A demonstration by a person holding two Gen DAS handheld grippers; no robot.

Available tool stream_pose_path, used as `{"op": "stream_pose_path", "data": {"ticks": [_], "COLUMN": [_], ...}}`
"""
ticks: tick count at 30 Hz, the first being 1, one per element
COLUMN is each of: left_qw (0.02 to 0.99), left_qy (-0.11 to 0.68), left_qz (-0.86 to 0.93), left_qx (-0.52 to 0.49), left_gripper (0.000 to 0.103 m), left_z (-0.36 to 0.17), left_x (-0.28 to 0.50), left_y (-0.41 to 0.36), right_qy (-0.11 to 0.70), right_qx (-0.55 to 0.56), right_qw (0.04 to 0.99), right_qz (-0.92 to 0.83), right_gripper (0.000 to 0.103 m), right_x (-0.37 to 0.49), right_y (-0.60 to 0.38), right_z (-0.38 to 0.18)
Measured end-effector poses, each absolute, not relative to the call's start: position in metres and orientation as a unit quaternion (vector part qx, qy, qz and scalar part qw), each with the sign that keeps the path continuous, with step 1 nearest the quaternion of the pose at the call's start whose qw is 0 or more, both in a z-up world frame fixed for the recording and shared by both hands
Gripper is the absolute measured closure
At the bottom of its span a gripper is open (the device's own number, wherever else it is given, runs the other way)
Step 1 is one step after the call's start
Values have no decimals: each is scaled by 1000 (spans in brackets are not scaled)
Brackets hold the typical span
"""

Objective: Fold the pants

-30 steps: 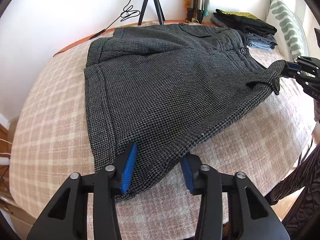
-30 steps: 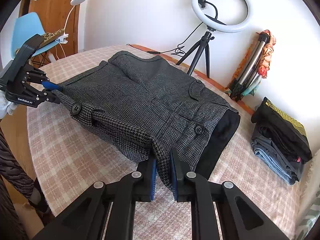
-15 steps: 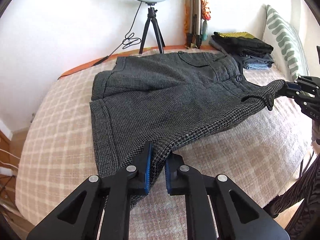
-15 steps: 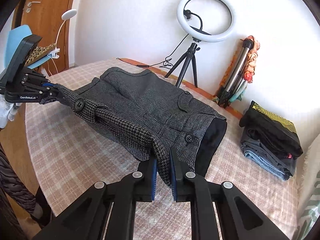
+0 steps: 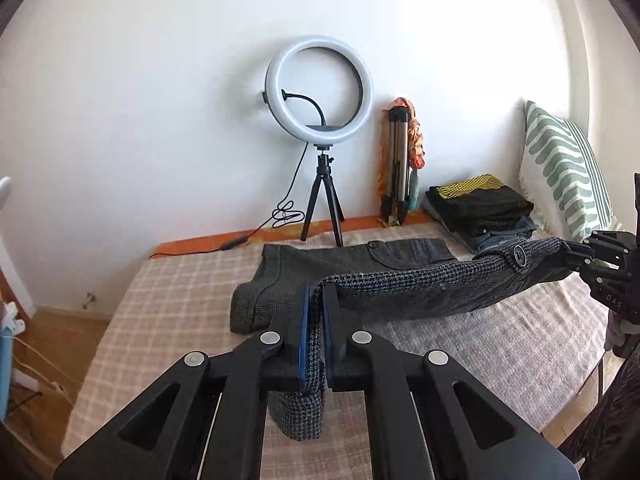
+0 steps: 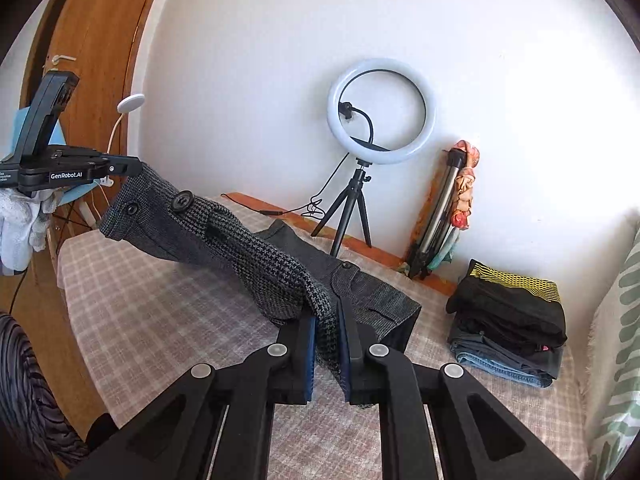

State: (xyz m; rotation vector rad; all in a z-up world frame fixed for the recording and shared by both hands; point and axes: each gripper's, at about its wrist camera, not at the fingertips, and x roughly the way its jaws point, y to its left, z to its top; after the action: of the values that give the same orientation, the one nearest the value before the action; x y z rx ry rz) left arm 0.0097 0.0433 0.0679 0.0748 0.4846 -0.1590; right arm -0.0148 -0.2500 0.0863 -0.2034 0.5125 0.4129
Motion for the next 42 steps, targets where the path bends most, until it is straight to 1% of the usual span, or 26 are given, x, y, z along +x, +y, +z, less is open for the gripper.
{"op": "stream_pose_path", "data": {"ticks": [3, 5, 9, 12, 13, 14, 15, 16, 17, 21, 23, 25, 30, 35, 36, 38, 39, 42], "left_qw": [971, 968, 958, 948, 942, 935, 927, 918, 908, 875, 867, 864, 859, 871, 873, 879, 884, 905], "left_qy": [225, 235, 271, 299, 313, 328, 344, 361, 377, 425, 432, 432, 443, 442, 440, 433, 425, 394], "left_qz": [-67, -64, -94, -110, -121, -134, -147, -163, -179, -222, -236, -239, -210, -166, -161, -157, -146, -130], "left_qx": [55, 56, 9, 8, 14, 21, 28, 32, 38, 62, 80, 100, 147, 136, 133, 127, 129, 94], "left_gripper": [99, 99, 99, 98, 94, 86, 81, 71, 65, 60, 52, 47, 46, 47, 50, 74, 81, 83], "left_z": [81, 81, 62, 33, 21, 8, -5, -17, -28, -58, -63, -67, -86, -92, -94, -94, -91, -70], "left_x": [9, 19, 30, 22, 19, 15, 12, 9, 5, -10, -18, -23, -21, -5, -3, 2, 4, 7], "left_y": [45, 50, 67, 65, 60, 56, 51, 46, 41, 19, 7, -3, -17, -4, -1, 4, 6, 20], "right_qy": [260, 273, 283, 288, 288, 290, 294, 299, 304, 323, 325, 324, 326, 329, 329, 332, 333, 335], "right_qx": [-104, -94, -119, -121, -120, -119, -116, -112, -105, -96, -99, -101, -93, -91, -91, -89, -87, -88], "right_qw": [941, 937, 933, 931, 932, 932, 931, 931, 930, 926, 926, 927, 927, 926, 926, 925, 924, 924], "right_qz": [190, 196, 189, 187, 185, 183, 181, 178, 177, 169, 165, 162, 159, 163, 163, 164, 164, 165], "right_gripper": [96, 96, 96, 96, 96, 96, 96, 96, 96, 96, 96, 96, 96, 96, 96, 96, 96, 96], "right_x": [-9, -5, 2, 11, 14, 18, 23, 28, 33, 52, 58, 63, 73, 70, 69, 67, 65, 52], "right_y": [-253, -256, -251, -253, -254, -255, -256, -257, -258, -257, -254, -252, -252, -257, -259, -263, -265, -271], "right_z": [83, 78, 69, 68, 68, 67, 66, 65, 62, 52, 49, 49, 48, 47, 47, 47, 47, 48]}}
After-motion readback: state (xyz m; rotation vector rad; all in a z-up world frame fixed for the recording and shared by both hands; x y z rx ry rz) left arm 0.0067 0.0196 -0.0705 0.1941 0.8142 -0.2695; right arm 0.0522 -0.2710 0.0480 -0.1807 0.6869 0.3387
